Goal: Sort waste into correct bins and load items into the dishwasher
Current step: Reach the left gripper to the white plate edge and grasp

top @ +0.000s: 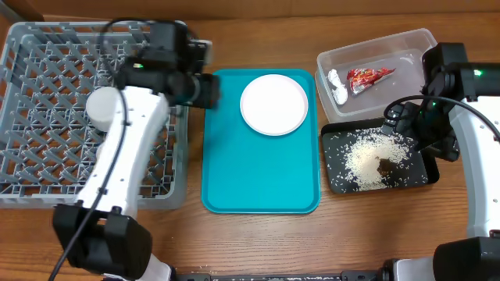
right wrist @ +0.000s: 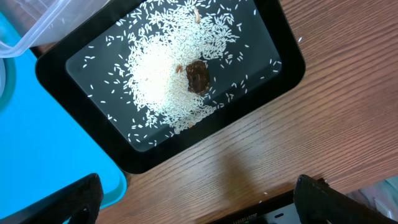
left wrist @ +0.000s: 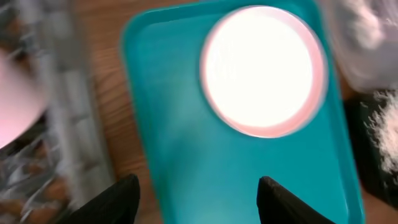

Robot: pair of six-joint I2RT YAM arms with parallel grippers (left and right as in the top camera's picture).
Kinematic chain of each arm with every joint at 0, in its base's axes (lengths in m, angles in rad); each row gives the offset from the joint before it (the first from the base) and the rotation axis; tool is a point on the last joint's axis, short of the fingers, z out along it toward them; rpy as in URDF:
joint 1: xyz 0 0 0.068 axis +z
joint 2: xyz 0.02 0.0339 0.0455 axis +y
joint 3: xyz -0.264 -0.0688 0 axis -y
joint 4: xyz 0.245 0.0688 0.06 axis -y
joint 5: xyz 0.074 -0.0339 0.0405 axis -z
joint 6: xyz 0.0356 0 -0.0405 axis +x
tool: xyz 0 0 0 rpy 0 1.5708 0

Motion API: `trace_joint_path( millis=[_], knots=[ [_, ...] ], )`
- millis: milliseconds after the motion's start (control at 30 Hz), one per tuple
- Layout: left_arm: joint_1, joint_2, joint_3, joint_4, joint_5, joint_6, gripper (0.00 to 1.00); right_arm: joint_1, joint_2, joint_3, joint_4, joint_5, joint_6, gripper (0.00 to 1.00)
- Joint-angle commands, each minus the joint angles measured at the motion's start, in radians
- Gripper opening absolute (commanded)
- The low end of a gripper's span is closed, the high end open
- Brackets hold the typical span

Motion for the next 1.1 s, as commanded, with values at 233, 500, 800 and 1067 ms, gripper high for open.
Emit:
trace_joint_path(
  millis=[233, 500, 800, 1067],
  knots=[
    [-0.310, 0.170, 0.013, 0.100, -0.124, 0.167, 0.66, -0.005, -0.015, 0.025, 0.004, 0.002, 0.004, 1.00],
    [-0.402, 0.372, 0.013, 0.186, -0.224, 0.182, 0.68, -0.005, -0.015, 0.025, 0.004, -0.002, 0.004, 1.00],
    [-0.403, 0.440, 0.013, 0.161, -0.271, 0.181, 0.54, -0.005, -0.015, 0.025, 0.005, -0.008, 0.004, 1.00],
    [-0.404, 0.440, 0.013, 0.088, -0.206, 0.175, 0.11, -0.005, -0.015, 0.025, 0.005, -0.008, 0.004, 1.00]
  ],
)
